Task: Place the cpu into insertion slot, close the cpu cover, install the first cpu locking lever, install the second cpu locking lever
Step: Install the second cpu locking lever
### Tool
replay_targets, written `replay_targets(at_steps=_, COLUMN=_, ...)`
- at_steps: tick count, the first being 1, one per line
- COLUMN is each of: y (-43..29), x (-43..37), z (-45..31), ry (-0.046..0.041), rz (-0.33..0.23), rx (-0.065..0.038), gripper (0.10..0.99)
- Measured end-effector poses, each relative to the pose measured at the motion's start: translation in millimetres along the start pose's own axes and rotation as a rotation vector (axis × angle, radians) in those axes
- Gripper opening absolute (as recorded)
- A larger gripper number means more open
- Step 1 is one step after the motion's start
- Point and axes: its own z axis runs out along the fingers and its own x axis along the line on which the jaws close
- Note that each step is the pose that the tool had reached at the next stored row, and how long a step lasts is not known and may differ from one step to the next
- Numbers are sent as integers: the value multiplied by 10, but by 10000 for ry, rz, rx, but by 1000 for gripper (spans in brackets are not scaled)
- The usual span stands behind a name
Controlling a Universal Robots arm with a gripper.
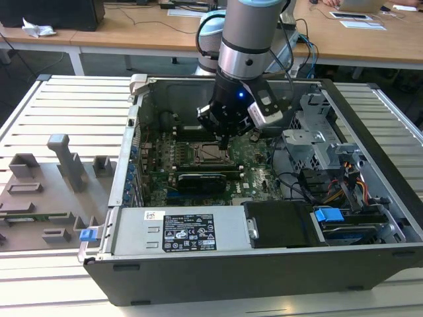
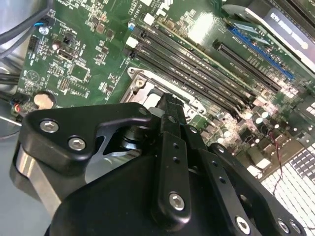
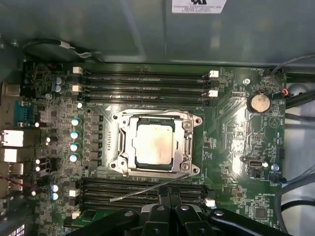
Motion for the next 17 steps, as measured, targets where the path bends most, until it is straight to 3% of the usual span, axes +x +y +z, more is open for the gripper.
replay_targets(at_steps=4, y=-38, x=7, z=78, ry=-1, rz=-1, rx=-37, gripper=106)
replay_targets(at_steps=8, y=-91, x=29, z=108, ry=-3, rz=-4, rx=-88, gripper=106)
replay_targets(at_steps=9, y=-103, x=50, z=119, ry=-7, rz=-8, rx=-161, gripper=106)
replay_targets(at_steps=12, y=-138, x=90, z=129, ry=-31, rz=-42, rx=-775, gripper=106)
replay_targets(at_steps=14, y=-179, x=107, z=151, ry=-36, rz=-48, rx=-906, gripper=106)
replay_targets(at_steps=17, y=-191, x=112, z=209, ry=-36, rz=-51, rx=-917, gripper=106)
